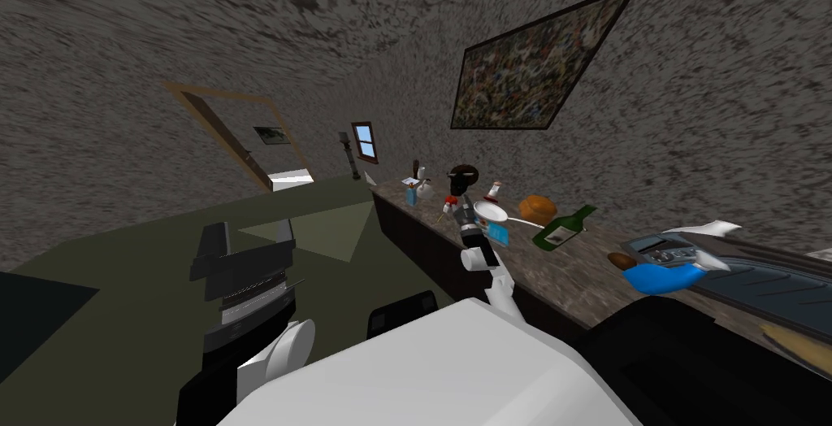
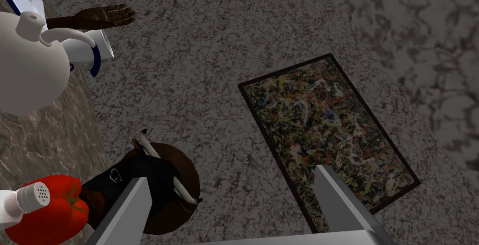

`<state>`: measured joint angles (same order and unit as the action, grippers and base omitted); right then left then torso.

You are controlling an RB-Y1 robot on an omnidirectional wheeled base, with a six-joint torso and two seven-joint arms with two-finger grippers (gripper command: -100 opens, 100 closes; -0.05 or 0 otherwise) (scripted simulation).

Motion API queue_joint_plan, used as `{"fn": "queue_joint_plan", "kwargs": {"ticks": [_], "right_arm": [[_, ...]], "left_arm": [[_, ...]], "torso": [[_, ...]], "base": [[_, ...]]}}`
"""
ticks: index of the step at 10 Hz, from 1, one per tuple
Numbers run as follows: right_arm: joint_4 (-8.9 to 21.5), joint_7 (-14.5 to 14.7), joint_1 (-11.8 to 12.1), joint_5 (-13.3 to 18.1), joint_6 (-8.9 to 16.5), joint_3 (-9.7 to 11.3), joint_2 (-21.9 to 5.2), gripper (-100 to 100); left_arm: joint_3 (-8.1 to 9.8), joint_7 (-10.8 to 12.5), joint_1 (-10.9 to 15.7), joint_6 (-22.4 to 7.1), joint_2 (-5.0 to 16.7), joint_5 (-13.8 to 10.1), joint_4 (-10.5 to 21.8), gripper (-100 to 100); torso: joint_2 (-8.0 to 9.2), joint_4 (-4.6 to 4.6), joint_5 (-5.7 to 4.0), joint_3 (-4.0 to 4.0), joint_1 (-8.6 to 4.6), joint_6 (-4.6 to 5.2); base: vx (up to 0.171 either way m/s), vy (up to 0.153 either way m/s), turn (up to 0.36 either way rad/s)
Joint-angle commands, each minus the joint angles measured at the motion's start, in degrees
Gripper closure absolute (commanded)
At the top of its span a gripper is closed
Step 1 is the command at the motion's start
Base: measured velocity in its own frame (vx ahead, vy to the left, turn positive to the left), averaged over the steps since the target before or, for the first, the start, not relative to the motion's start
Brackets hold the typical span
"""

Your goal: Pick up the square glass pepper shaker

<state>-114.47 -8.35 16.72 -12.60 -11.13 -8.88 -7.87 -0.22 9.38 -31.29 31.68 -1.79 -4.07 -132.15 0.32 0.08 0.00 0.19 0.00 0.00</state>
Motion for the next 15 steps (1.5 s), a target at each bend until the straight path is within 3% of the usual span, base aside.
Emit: {"fn": "queue_joint_plan", "kwargs": {"ticks": [1, 3, 4, 7, 8, 9, 10, 11, 12, 13, 14, 15], "right_arm": [[1.7, -1.3, -0.8, -0.9, 0.9, -0.6, -0.4, -100], [5.6, -4.9, -4.3, -4.3, 4.7, -2.6, -1.0, -100], [6.9, -4.9, -4.3, -4.3, 4.7, -2.6, -1.0, -100], [11.7, -8.7, -8.3, -8.0, 8.7, -4.6, -1.6, -100], [12.6, -8.7, -8.3, -8.0, 8.7, -4.6, -1.6, -100], [14.6, -10.5, -10.3, -9.9, 10.7, -5.5, -1.8, -100], [15.6, -10.5, -10.3, -9.9, 10.7, -5.5, -1.8, -100], [17.6, -12.3, -12.5, -11.8, 12.8, -6.5, -2.1, -100], [18.6, -12.3, -12.5, -11.8, 12.8, -6.5, -2.1, -100], [20.4, -14.1, -14.6, -13.7, 14.9, -7.4, -2.4, -100], [21.8, -14.1, -14.7, -13.7, 14.9, -7.4, -2.4, -100], [23.2, -15.9, -16.9, -15.7, 17.0, -8.3, -2.7, -100]], "left_arm": [[0.0, 0.0, 0.0, 0.0, 0.0, 0.0, 0.0, 0], [0.0, 0.0, 0.0, 0.0, 0.0, 0.0, 0.0, 0], [0.0, 0.0, 0.0, 0.0, 0.0, 0.0, 0.0, 0], [0.0, 0.0, 0.0, 0.0, 0.0, 0.0, 0.0, 0], [0.0, 0.0, 0.0, 0.0, 0.0, 0.0, 0.0, 0], [0.0, 0.0, 0.0, 0.0, 0.0, 0.0, 0.0, 0], [0.0, 0.0, 0.0, 0.0, 0.0, 0.0, 0.0, 0], [0.0, 0.0, 0.0, 0.0, 0.0, 0.0, 0.0, 0], [0.0, 0.0, 0.0, 0.0, 0.0, 0.0, 0.0, 0], [0.0, 0.0, 0.0, 0.0, 0.0, 0.0, 0.0, 0], [0.0, 0.0, 0.0, 0.0, 0.0, 0.0, 0.0, 0], [0.0, 0.0, 0.0, 0.0, 0.0, 0.0, 0.0, 0]], "torso": [[0.0, 0.0, 0.0, 0.0, 0.0, 0.0], [-0.09, -0.02, 0.0, -0.06, 0.0, 0.0], [0.01, 0.0, 0.0, 0.0, -0.02, 0.0], [-0.12, -0.02, 0.01, -0.07, 0.03, 0.0], [-0.12, -0.02, 0.01, -0.07, 0.04, -0.01], [-0.14, -0.03, 0.01, -0.08, 0.03, 0.0], [-0.14, -0.03, 0.0, -0.08, 0.0, 0.0], [-0.16, -0.03, 0.0, -0.09, -0.03, 0.01], [-0.16, -0.03, 0.0, -0.09, -0.02, 0.0], [-0.18, -0.04, 0.0, -0.1, -0.02, 0.01], [-0.18, -0.03, 0.0, -0.1, -0.02, -0.01], [-0.2, -0.04, 0.0, -0.11, -0.02, 0.01]], "base": [[-0.056, 0.006, 0.001], [-0.084, 0.003, 0.008], [-0.078, 0.006, 0.003], [-0.061, 0.012, 0.006], [-0.051, 0.008, 0.005], [-0.058, 0.002, 0.009], [-0.048, -0.003, 0.006], [-0.052, -0.003, 0.009], [-0.042, -0.003, 0.008], [-0.049, -0.005, 0.007], [-0.039, -0.005, 0.011], [-0.044, -0.009, 0.013]]}}
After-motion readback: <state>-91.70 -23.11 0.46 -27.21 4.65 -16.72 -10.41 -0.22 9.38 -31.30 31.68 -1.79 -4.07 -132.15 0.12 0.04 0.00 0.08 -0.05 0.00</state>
